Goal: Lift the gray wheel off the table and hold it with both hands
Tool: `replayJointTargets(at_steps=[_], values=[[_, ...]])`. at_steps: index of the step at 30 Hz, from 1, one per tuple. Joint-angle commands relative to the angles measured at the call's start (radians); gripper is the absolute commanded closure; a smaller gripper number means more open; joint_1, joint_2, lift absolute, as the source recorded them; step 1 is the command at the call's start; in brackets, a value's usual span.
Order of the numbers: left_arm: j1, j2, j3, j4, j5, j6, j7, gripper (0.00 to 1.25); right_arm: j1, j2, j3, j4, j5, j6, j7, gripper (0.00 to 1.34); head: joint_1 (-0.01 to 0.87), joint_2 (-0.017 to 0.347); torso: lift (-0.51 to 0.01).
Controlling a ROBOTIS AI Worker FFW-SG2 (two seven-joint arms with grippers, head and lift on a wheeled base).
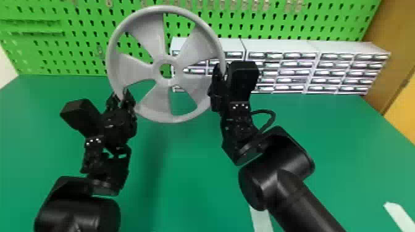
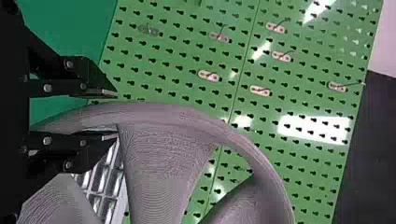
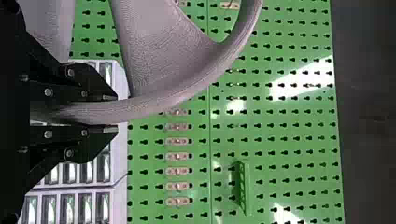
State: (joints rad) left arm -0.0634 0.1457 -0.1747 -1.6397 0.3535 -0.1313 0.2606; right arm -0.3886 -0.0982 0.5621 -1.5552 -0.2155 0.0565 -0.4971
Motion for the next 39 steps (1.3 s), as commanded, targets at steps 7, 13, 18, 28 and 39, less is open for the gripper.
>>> replayJointTargets(at_steps=[7,13,18,28,39], values=[[-0.003,0.000,-0.035,-0.003,-0.001,-0.036,0.060,1.01,0.016,0.002,-0.018,0.000,0.007,-0.044,0.040,1.09,0.711,0.015,-0.098],[-0.004,0.000,-0.029,-0.002,0.001,-0.037,0.060,1.01,0.030,0.003,-0.025,0.029,0.011,-0.129,0.066,1.09,0.711,0.015,-0.098],[-0.004,0.000,-0.022,0.004,0.013,-0.034,0.060,1.01,0.039,0.005,-0.025,0.055,0.016,-0.167,0.072,1.09,0.711,0.015,-0.098],[-0.007,0.002,-0.022,0.015,0.001,-0.021,0.039,1.01,0.070,0.003,-0.030,0.080,0.021,-0.193,0.077,1.09,0.711,0.015,-0.098],[-0.015,0.002,-0.019,0.014,-0.002,-0.005,0.019,0.99,0.071,0.002,-0.030,0.086,0.033,-0.196,0.078,1.09,0.711,0.015,-0.098]])
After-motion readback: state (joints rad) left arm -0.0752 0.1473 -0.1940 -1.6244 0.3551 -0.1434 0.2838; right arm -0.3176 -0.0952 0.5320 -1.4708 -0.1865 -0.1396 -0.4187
